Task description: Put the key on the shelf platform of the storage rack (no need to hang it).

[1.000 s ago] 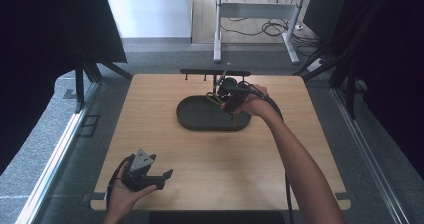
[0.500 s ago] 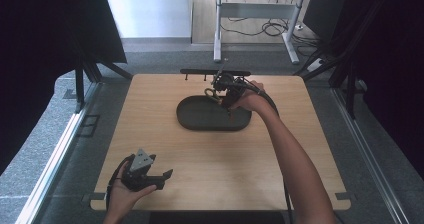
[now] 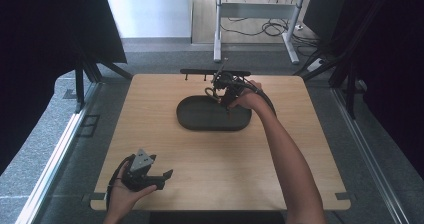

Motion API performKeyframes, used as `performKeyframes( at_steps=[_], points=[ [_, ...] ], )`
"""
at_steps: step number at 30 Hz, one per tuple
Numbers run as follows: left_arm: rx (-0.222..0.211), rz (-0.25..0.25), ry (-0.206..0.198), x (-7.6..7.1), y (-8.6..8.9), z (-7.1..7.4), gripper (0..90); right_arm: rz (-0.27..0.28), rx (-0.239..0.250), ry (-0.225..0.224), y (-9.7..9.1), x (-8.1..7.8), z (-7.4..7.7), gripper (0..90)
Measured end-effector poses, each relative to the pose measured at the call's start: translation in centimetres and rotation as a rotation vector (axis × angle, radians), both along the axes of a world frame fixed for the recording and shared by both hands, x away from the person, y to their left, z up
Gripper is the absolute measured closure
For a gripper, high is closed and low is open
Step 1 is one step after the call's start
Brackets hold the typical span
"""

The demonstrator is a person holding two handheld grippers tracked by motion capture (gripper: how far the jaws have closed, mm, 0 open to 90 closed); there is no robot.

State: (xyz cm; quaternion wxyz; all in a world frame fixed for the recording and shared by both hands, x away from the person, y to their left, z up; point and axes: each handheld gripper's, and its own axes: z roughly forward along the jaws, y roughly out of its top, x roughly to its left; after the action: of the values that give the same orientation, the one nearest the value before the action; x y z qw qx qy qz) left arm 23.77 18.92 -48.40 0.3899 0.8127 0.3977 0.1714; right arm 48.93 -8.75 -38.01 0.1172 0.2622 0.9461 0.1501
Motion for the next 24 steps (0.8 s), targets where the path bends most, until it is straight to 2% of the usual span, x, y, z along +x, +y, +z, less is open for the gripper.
performKeyframes(
  at_steps=[13,24],
  points=[
    [0.000,-0.004,-0.003,0.0,-0.1,0.0,21.1,-0.008,0.006,0.013,0.5,0.4,-1.6,66.9],
    [0.000,-0.005,-0.001,0.0,-0.1,0.0,21.1,0.006,-0.001,0.028,1.2,0.6,-3.0,66.8]
  ],
)
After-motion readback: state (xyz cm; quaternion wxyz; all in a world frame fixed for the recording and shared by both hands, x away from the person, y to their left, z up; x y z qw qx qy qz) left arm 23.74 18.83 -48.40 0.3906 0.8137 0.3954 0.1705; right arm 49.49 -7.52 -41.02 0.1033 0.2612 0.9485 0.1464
